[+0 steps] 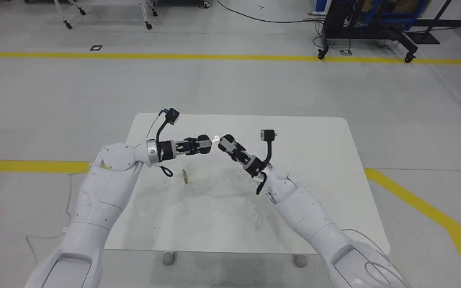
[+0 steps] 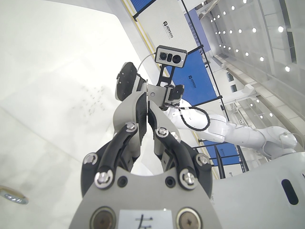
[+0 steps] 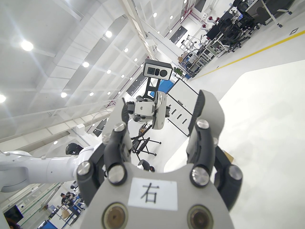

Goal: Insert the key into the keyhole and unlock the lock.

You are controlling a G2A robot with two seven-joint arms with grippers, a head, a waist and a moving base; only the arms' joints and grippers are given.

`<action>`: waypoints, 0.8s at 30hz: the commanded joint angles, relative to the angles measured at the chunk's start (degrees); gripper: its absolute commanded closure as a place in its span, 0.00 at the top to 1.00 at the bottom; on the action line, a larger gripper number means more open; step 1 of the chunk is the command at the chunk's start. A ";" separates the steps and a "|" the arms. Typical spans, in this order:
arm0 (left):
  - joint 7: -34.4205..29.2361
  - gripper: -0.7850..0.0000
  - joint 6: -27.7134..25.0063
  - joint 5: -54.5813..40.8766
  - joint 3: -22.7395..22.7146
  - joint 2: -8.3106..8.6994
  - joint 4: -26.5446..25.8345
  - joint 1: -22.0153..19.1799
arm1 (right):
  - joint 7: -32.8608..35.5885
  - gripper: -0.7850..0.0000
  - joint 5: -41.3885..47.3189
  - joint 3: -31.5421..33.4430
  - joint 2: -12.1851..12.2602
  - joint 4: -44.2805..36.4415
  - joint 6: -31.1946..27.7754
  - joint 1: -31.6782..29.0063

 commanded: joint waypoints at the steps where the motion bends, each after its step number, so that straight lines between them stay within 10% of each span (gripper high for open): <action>1: 0.04 0.00 -0.03 0.08 0.03 -0.01 0.01 -0.01 | 0.00 1.00 0.00 0.00 0.00 0.00 0.00 0.00; 7: 2.03 0.00 0.90 2.13 -0.17 0.29 -2.20 1.05 | -0.01 1.00 -0.36 0.03 0.03 -0.08 0.34 0.00; 12: 1.59 0.00 1.34 8.91 -2.48 1.76 -4.71 1.91 | -0.95 1.00 -17.88 2.02 2.30 0.15 7.60 1.96; 20: -11.83 0.00 3.21 8.71 -0.86 2.68 -4.98 0.67 | 12.84 1.00 -21.95 5.03 5.81 -1.11 2.84 2.03; 24: -13.51 0.00 3.43 10.02 2.59 2.72 -5.46 -0.75 | 23.78 0.55 -11.17 4.38 6.20 -1.20 0.85 1.30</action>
